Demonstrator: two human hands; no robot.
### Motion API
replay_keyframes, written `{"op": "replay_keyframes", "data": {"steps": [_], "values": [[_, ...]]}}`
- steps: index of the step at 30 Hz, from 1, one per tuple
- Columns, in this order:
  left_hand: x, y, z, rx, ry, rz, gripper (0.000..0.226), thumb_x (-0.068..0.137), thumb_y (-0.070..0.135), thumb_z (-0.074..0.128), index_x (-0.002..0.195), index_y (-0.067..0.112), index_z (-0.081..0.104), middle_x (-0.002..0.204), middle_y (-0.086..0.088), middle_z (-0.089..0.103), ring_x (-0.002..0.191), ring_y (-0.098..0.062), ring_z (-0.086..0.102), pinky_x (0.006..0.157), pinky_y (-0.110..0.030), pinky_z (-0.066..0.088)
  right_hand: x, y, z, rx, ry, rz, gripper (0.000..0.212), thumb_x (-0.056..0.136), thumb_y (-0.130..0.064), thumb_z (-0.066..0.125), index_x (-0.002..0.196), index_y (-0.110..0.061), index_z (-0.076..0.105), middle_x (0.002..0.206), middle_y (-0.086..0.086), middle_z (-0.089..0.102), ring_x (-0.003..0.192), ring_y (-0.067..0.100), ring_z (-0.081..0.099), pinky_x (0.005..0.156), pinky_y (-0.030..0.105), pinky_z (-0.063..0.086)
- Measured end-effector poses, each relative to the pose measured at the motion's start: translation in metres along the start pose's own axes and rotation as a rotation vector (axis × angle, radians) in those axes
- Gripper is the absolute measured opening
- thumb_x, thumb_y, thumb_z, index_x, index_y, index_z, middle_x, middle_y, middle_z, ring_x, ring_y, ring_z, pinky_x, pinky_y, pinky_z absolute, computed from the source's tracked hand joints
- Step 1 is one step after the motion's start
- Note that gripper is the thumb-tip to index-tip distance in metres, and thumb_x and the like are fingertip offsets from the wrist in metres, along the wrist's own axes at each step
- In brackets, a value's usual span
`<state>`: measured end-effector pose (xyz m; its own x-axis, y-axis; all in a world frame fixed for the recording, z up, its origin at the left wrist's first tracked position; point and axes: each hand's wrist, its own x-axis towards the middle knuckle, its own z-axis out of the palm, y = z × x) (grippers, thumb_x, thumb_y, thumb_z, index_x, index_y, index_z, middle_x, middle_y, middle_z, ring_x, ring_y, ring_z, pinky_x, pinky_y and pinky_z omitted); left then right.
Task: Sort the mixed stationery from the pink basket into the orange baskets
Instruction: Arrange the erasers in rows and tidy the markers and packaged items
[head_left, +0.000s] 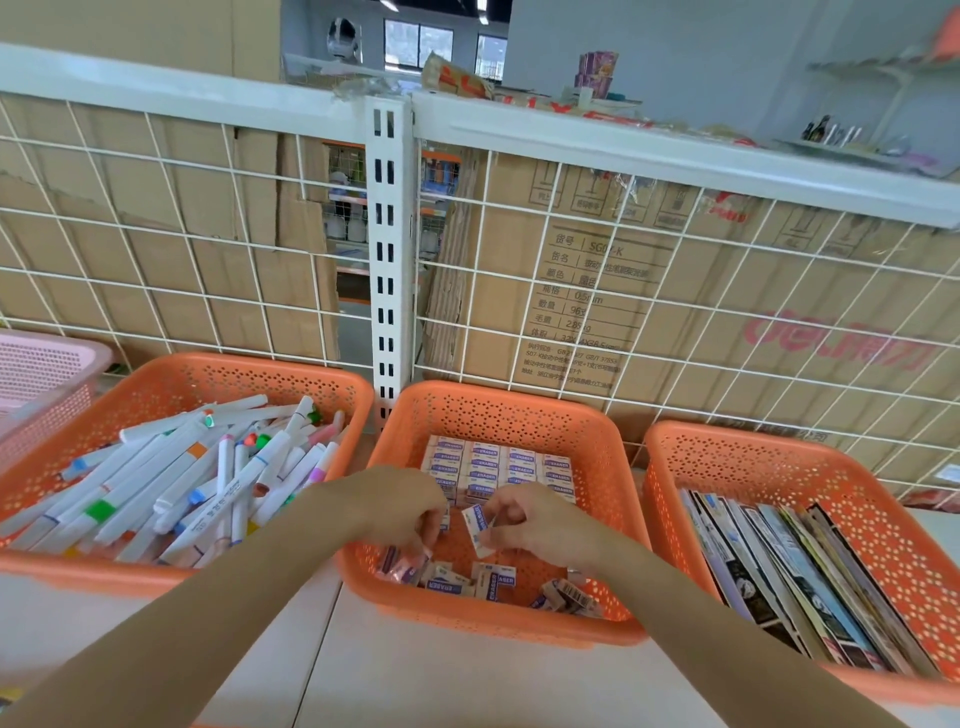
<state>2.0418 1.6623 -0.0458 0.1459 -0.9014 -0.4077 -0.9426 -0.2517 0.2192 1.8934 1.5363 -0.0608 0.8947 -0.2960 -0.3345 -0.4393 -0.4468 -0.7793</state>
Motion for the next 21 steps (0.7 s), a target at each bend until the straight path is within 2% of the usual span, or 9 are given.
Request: {"op": "replay_keyframes", "data": {"steps": [3, 5, 7, 10, 14, 16, 19, 21], "values": [[0.000, -0.003, -0.004, -0.416, 0.101, 0.052, 0.012, 0.081, 0.016, 0.071, 0.083, 0.016, 0.059, 0.080, -0.001, 0.068, 0.063, -0.009, 0.062, 0.064, -0.030, 0.053, -0.003, 0.000, -0.001, 0.034, 0.003, -0.012, 0.021, 0.087, -0.009, 0.064, 0.105, -0.012, 0.054, 0.096, 0.011, 0.068, 0.084, 0.018, 0.064, 0.079, 0.030, 0.052], [0.000, -0.005, -0.006, -0.721, 0.147, 0.042, 0.015, 0.082, 0.008, 0.070, 0.084, 0.015, 0.056, 0.082, -0.008, 0.068, 0.060, -0.014, 0.066, 0.054, -0.031, 0.056, -0.004, 0.000, 0.000, 0.135, 0.008, -0.012, 0.016, 0.087, -0.005, 0.062, 0.102, -0.007, 0.055, 0.092, 0.015, 0.067, 0.077, 0.019, 0.065, 0.072, 0.028, 0.055], [-0.001, -0.001, -0.007, -0.841, 0.176, 0.064, 0.018, 0.082, 0.005, 0.069, 0.088, 0.014, 0.054, 0.084, -0.010, 0.066, 0.061, -0.015, 0.067, 0.048, -0.026, 0.053, -0.006, -0.002, 0.001, 0.256, 0.012, -0.004, 0.008, 0.088, -0.002, 0.060, 0.095, -0.003, 0.057, 0.082, 0.012, 0.066, 0.069, 0.017, 0.064, 0.067, 0.026, 0.056], [0.000, 0.002, -0.007, -0.894, 0.213, 0.079, 0.020, 0.081, 0.005, 0.069, 0.090, 0.014, 0.053, 0.081, -0.007, 0.064, 0.060, -0.014, 0.066, 0.049, -0.025, 0.053, -0.008, -0.003, 0.000, 0.361, 0.015, 0.004, 0.005, 0.088, -0.002, 0.060, 0.089, -0.007, 0.059, 0.076, 0.008, 0.066, 0.065, 0.016, 0.065, 0.069, 0.030, 0.056], [0.000, 0.004, -0.005, -0.909, 0.254, 0.097, 0.019, 0.081, 0.006, 0.069, 0.088, 0.012, 0.053, 0.078, -0.004, 0.065, 0.059, -0.012, 0.065, 0.049, -0.024, 0.052, -0.010, -0.004, -0.005, 0.457, 0.026, 0.014, 0.018, 0.087, -0.001, 0.059, 0.105, -0.001, 0.059, 0.082, 0.014, 0.066, 0.068, 0.019, 0.065, 0.068, 0.030, 0.057], [0.002, 0.006, -0.005, -0.914, 0.283, 0.106, 0.017, 0.081, 0.004, 0.069, 0.085, 0.010, 0.054, 0.076, -0.004, 0.066, 0.059, -0.011, 0.065, 0.047, -0.021, 0.050, -0.011, -0.005, -0.007, 0.491, 0.035, 0.019, 0.017, 0.088, -0.002, 0.059, 0.105, -0.001, 0.059, 0.084, 0.015, 0.063, 0.067, 0.018, 0.064, 0.066, 0.029, 0.057], [0.004, 0.008, -0.005, -0.953, 0.326, 0.135, 0.014, 0.081, 0.002, 0.068, 0.081, 0.007, 0.055, 0.071, -0.006, 0.065, 0.056, -0.010, 0.062, 0.045, -0.020, 0.048, -0.013, -0.008, -0.009, 0.479, 0.027, 0.006, 0.013, 0.088, -0.006, 0.062, 0.101, -0.004, 0.061, 0.078, 0.009, 0.063, 0.065, 0.016, 0.062, 0.063, 0.025, 0.056], [0.005, 0.010, -0.005, -0.959, 0.351, 0.149, 0.014, 0.080, 0.003, 0.070, 0.080, 0.007, 0.057, 0.073, -0.011, 0.065, 0.054, -0.008, 0.061, 0.046, -0.020, 0.049, -0.013, -0.010, -0.009, 0.455, 0.035, -0.006, 0.018, 0.087, -0.010, 0.064, 0.103, 0.000, 0.061, 0.078, 0.009, 0.063, 0.064, 0.016, 0.063, 0.062, 0.024, 0.057]]}}
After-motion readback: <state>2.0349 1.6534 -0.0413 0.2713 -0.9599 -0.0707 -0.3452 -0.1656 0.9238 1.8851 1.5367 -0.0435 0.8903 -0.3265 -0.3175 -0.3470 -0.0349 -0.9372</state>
